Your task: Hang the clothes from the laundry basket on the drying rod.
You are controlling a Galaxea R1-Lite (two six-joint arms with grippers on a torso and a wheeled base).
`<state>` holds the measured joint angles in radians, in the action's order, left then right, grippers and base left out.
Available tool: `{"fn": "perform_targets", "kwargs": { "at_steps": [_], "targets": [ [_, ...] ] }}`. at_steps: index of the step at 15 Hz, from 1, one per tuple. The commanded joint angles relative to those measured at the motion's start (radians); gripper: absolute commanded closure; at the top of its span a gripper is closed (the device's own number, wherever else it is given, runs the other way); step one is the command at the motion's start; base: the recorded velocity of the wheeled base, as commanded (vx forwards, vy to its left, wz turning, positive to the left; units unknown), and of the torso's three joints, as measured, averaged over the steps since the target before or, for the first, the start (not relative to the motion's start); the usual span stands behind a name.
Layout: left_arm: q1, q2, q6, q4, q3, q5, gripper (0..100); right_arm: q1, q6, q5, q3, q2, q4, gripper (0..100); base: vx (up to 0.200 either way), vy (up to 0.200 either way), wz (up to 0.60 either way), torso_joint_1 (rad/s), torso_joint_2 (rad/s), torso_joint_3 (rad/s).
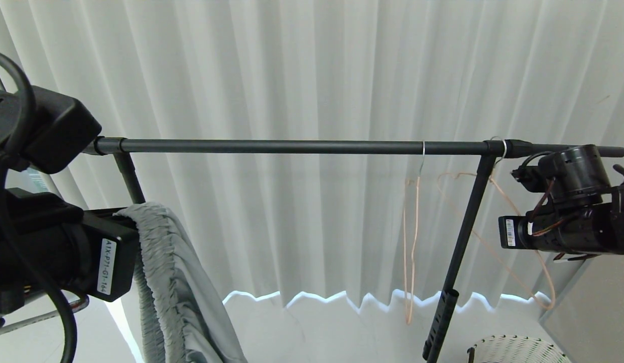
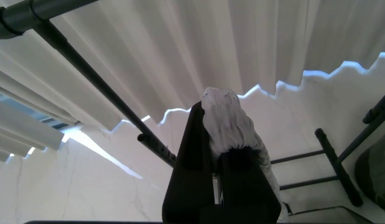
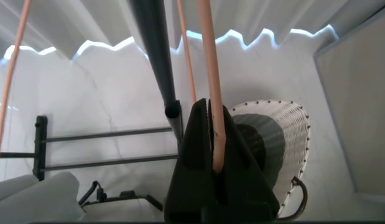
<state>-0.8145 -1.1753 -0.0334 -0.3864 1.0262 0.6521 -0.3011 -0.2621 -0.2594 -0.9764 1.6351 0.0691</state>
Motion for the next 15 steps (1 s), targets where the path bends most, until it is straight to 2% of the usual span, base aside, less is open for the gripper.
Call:
{"fn": "perform_targets", "kwargs": {
  "at_steps": [1,6,11,15],
  "targets": [
    [0.000,0.002,0.000,0.000,0.000,0.001,100,-0.001,0.000,0.000,-0.010,-0.018,0.001,100,0.000,0.000,0.00,0.000,0.00,0.000],
    [0.000,0.003,0.001,0.001,0.000,0.004,100,-0.001,0.000,-0.001,-0.001,-0.120,0.017,100,0.000,0.000,0.00,0.000,0.00,0.000],
    [0.000,0.003,0.003,0.001,-0.001,0.004,100,-0.003,0.007,-0.043,0.022,-0.256,0.097,100,0.000,0.000,0.00,0.000,0.00,0.000],
    [0.000,0.002,0.004,0.001,-0.001,0.020,100,-0.003,0.007,-0.044,0.079,-0.376,0.169,100,-0.200,0.000,0.00,0.006,0.01,0.002]
  ]
}}
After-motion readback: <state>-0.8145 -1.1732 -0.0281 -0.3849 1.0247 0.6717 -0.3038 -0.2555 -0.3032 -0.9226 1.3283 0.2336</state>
